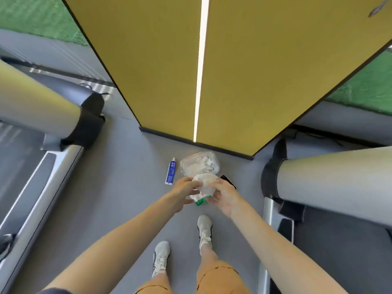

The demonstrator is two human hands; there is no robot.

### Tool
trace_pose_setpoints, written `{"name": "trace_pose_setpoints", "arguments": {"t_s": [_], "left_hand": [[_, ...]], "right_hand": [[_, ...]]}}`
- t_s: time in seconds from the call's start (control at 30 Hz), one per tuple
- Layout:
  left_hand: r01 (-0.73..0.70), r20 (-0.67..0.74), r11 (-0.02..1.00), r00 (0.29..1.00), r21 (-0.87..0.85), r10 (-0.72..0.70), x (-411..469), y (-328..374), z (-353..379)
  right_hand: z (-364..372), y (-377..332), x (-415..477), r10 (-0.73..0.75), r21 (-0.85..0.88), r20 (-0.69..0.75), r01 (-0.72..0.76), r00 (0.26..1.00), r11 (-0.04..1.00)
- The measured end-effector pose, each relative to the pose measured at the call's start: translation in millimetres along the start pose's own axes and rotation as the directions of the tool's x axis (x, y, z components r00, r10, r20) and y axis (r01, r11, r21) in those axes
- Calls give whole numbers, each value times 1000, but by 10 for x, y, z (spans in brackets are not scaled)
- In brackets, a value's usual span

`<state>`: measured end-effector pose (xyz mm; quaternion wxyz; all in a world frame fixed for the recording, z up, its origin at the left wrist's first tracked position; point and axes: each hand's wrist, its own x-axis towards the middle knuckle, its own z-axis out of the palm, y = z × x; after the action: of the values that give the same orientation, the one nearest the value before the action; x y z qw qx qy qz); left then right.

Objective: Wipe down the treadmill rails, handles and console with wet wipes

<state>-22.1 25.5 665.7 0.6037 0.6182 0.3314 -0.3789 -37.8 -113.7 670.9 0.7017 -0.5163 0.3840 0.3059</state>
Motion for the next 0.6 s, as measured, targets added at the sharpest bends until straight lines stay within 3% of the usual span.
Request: {"name": "trace_pose_setpoints", "arguments": {"t_s": [0.23,0.37,0.6], "left_hand": [[2,-124,998,992,68,7,678,514,188],[34,-213,967,977,254,21,940,594,54],[117,-185,879,982,462,-34,893,502,-168]], "right_hand": [[-126,-683,773,73,-119,65,-65,995,991],[-156,-804,867,77,-226,-9,-77,997,971],[-400,-657,766,164,-235,-108,-185,981,954]]}}
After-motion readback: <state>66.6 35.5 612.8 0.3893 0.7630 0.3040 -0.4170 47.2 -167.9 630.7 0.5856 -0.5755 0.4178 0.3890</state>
